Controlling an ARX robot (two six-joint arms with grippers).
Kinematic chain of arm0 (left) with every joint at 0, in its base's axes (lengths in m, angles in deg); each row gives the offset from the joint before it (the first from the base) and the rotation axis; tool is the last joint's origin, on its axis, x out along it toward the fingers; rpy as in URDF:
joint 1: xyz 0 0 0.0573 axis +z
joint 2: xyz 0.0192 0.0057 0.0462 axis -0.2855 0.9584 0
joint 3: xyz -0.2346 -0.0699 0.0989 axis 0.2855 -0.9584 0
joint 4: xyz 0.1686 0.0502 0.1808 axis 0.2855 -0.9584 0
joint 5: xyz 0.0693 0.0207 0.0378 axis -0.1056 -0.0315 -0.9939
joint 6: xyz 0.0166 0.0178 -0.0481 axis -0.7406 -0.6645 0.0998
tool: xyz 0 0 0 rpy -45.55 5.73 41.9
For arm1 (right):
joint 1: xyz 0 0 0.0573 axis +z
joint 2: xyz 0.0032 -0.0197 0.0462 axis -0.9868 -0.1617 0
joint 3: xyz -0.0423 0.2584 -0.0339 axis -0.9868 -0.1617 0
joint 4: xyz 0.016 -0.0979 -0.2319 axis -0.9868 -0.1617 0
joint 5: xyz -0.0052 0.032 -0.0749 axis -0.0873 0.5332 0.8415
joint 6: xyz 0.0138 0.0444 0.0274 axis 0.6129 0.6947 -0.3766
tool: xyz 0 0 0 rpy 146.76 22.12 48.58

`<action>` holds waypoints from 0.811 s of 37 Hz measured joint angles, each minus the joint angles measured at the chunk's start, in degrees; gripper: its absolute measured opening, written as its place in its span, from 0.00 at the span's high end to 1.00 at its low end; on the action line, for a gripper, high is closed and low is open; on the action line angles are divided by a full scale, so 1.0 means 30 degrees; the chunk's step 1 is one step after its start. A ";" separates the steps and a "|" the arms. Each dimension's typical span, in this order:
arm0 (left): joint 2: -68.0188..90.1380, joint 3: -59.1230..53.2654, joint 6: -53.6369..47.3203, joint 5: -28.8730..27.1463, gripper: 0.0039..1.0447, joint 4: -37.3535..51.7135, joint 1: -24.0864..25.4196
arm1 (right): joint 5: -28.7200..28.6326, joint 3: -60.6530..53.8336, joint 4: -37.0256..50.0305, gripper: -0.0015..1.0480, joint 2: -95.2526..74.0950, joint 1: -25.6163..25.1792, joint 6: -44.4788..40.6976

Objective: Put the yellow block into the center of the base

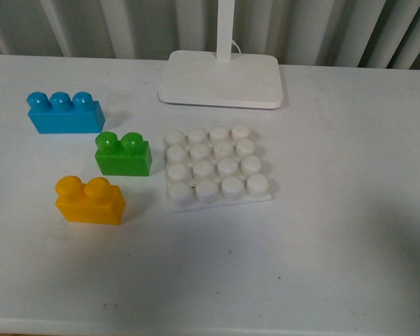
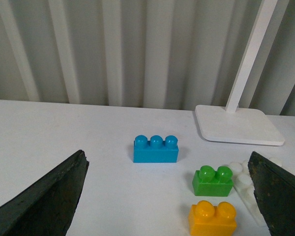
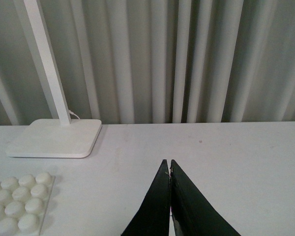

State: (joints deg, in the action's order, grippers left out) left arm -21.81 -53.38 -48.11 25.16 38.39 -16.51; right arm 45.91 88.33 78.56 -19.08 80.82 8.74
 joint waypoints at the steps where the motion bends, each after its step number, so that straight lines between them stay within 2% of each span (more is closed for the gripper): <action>1: 0.0000 0.0000 0.0000 0.0000 0.06 0.0000 0.0000 | 0.0000 0.0000 -0.0182 0.99 0.0182 0.0000 0.0000; 4: 0.0000 0.0000 0.0000 0.0000 0.06 0.0000 0.0000 | 0.0000 0.0000 -0.0765 0.99 0.0765 0.0000 0.0000; 7: 0.0000 0.0000 0.0000 -0.0007 0.06 0.0000 0.0000 | -0.0015 0.0007 -0.3759 0.99 0.3140 0.0000 -0.0007; 20: 0.0000 0.0000 0.0000 0.0000 0.06 0.0000 0.0000 | -0.0007 0.0007 -0.3927 0.98 0.3818 0.0000 -0.0044; 23: 0.0000 0.0000 0.0000 0.0000 0.06 0.0000 0.0000 | -0.0007 0.0007 -0.3927 0.87 0.3818 0.0000 -0.0044; 30: 0.0000 0.0000 0.0000 0.0000 0.06 0.0000 0.0000 | -0.0007 0.0007 -0.3927 0.49 0.3818 0.0000 -0.0044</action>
State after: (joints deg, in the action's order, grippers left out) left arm -21.81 -53.38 -48.11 25.16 38.39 -16.51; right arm 45.89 88.35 66.78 -7.63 80.82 8.61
